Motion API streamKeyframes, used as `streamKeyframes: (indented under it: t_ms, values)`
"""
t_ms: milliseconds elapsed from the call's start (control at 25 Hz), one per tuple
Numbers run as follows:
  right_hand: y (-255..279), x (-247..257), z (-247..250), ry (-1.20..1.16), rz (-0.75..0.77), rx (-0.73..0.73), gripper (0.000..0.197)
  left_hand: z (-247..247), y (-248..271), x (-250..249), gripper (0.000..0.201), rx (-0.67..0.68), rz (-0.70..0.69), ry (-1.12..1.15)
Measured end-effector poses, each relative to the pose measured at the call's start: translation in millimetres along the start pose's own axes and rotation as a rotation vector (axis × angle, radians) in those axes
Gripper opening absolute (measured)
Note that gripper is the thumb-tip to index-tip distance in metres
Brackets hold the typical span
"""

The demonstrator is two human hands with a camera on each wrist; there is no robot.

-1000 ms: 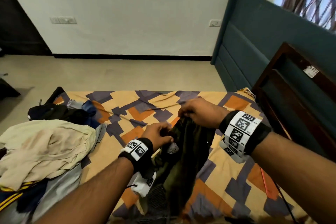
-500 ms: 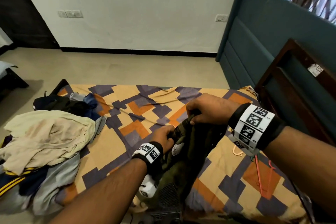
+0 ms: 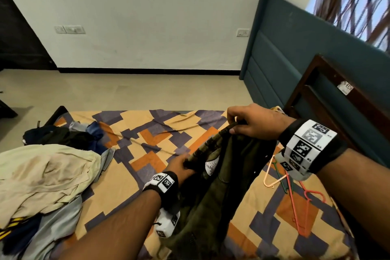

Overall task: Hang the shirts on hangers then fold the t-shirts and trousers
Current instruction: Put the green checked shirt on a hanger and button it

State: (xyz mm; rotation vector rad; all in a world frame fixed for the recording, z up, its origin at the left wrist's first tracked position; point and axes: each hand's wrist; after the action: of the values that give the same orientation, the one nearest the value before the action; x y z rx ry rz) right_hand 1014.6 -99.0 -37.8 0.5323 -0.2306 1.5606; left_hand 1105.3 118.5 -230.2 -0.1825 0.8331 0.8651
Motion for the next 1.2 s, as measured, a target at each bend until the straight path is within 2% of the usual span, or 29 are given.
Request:
streamKeyframes:
  t_ms: [80,120,200,280,440,520,560,600,680,720,760,840,880,920,1000,1040,1120,1200]
  values:
    - [6,5,8,0.004,-0.01,-0.057,0.011,7,3,8,0.015,-0.115,0.114,0.194]
    - [11,8,12,0.018,-0.021,-0.092,0.011,16,6,11,0.014,-0.155,0.12,0.307]
    - [21,7,19,0.03,-0.06,-0.138,0.012,41,15,16,0.027,-0.198,0.058,0.449]
    - [32,10,21,0.021,-0.093,-0.178,0.014,70,27,20,0.041,-0.242,-0.015,0.443]
    - [42,21,3,0.006,-0.075,-0.241,0.02,117,53,26,0.036,-0.414,-0.261,0.034]
    - [46,28,-4,-0.062,-0.119,-0.223,0.017,138,61,24,0.024,-0.38,-0.281,-0.123]
    - [49,33,-7,-0.096,-0.119,-0.238,0.016,150,65,25,0.011,-0.363,-0.264,-0.208]
    - [53,39,-13,-0.105,-0.099,-0.297,0.015,161,70,26,0.008,-0.384,-0.262,-0.286]
    - [63,43,-36,-0.045,-0.028,-0.576,0.013,174,86,32,0.029,-0.568,-0.391,-0.424]
    - [66,40,-53,0.024,-0.018,-0.642,0.01,175,95,32,0.028,-0.605,-0.425,-0.449]
    - [70,35,-78,0.085,-0.061,-0.562,0.01,171,103,37,0.024,-0.544,-0.414,-0.502]
    - [79,25,-129,0.016,-0.247,-0.093,0.025,149,120,61,0.024,-0.213,-0.351,-0.704]
    - [83,17,-145,-0.054,-0.264,-0.035,0.03,142,129,74,0.032,-0.077,-0.326,-0.676]
    - [87,12,-152,-0.136,-0.259,-0.069,0.032,138,134,87,0.04,-0.019,-0.35,-0.634]
    - [102,19,-152,-0.25,-0.248,-0.117,0.024,138,146,107,0.027,-0.097,-0.367,-0.313]
    - [108,23,-149,-0.312,-0.257,-0.084,0.017,139,152,107,0.022,-0.108,-0.359,-0.205]
    - [124,29,-135,-0.468,-0.269,0.108,0.002,141,162,102,0.015,-0.053,-0.355,-0.089]
    - [141,28,-115,-0.645,-0.303,0.205,0.028,148,168,81,0.009,0.096,-0.344,-0.071]
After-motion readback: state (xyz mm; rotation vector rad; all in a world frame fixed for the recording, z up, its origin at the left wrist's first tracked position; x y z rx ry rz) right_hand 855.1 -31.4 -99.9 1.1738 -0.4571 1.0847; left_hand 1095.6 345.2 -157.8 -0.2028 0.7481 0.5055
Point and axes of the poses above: each hand's wrist, its own y-axis away from the middle knuckle, its own z-axis out of the back of the hand, x = y × z, and after that the axes turned 7 degrees about -y, right-handed
